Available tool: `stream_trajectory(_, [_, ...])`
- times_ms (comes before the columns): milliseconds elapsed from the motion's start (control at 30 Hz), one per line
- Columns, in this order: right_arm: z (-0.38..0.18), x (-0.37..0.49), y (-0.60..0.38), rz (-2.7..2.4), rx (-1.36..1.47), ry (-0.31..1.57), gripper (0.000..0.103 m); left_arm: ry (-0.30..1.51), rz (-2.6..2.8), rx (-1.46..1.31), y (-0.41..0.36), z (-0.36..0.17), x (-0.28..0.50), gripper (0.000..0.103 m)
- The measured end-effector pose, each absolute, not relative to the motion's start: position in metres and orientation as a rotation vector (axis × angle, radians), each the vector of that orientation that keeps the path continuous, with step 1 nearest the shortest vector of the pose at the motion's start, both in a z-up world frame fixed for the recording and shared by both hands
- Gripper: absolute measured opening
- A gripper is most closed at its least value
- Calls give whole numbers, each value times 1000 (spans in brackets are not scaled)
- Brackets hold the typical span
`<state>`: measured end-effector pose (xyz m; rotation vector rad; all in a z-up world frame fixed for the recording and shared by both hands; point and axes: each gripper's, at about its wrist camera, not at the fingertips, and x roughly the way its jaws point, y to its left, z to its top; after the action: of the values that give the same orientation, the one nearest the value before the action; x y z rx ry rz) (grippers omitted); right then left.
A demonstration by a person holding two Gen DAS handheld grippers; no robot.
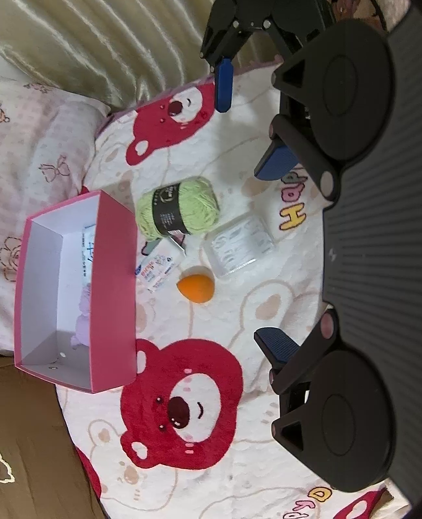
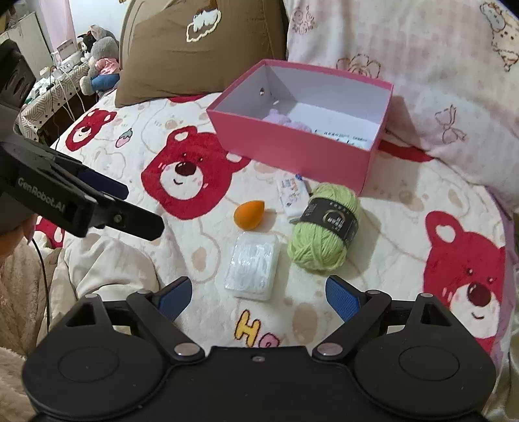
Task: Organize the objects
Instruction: 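Withdraw the right tool from the box toward the clear floss-pick case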
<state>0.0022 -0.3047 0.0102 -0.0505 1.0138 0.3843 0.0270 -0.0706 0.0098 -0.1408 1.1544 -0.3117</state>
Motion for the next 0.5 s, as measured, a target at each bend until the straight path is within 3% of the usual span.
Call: stream_trajectory(500, [-26,9,-292,424,-63,1076,92,1184,-292,-183,-76,-31,21,97])
